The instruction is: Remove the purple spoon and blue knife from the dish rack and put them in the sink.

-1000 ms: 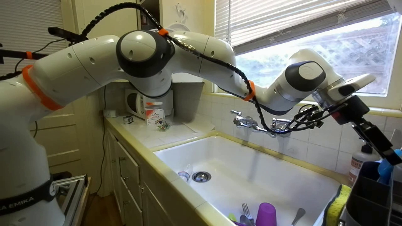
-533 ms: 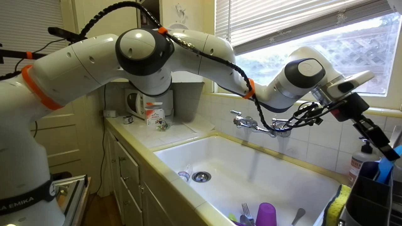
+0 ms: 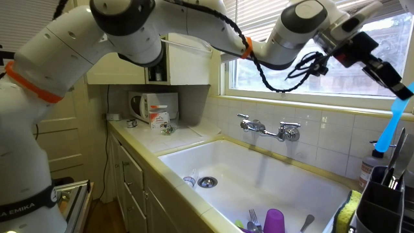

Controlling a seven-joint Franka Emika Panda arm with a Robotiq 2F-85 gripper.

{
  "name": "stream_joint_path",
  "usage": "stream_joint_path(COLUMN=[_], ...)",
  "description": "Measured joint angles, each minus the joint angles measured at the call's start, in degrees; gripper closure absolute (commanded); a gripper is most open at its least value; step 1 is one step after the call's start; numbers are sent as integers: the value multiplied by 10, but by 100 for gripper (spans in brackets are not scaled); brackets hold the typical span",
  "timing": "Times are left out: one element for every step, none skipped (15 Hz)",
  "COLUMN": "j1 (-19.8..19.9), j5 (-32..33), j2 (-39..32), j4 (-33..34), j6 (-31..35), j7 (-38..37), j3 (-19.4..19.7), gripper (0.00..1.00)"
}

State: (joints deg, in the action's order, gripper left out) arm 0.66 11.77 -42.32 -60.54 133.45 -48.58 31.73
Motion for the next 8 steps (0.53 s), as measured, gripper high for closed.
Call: stream_joint_path(j1=[-8, -15, -23, -27, -29, -29, -28, -26], j5=[0, 0, 0, -6, -16, -31, -50, -70], j2=[27, 55, 82, 106, 128, 143, 151, 152], j4=[-21, -42, -65, -87, -108, -125, -139, -151], j6=[5, 10, 14, 15, 15, 15, 15, 14], j7=[1, 4, 12, 26, 43, 59, 73, 87], j3=[0, 0, -3, -13, -28, -44, -61, -77], gripper=[99, 99, 99, 99, 99, 99, 99, 99])
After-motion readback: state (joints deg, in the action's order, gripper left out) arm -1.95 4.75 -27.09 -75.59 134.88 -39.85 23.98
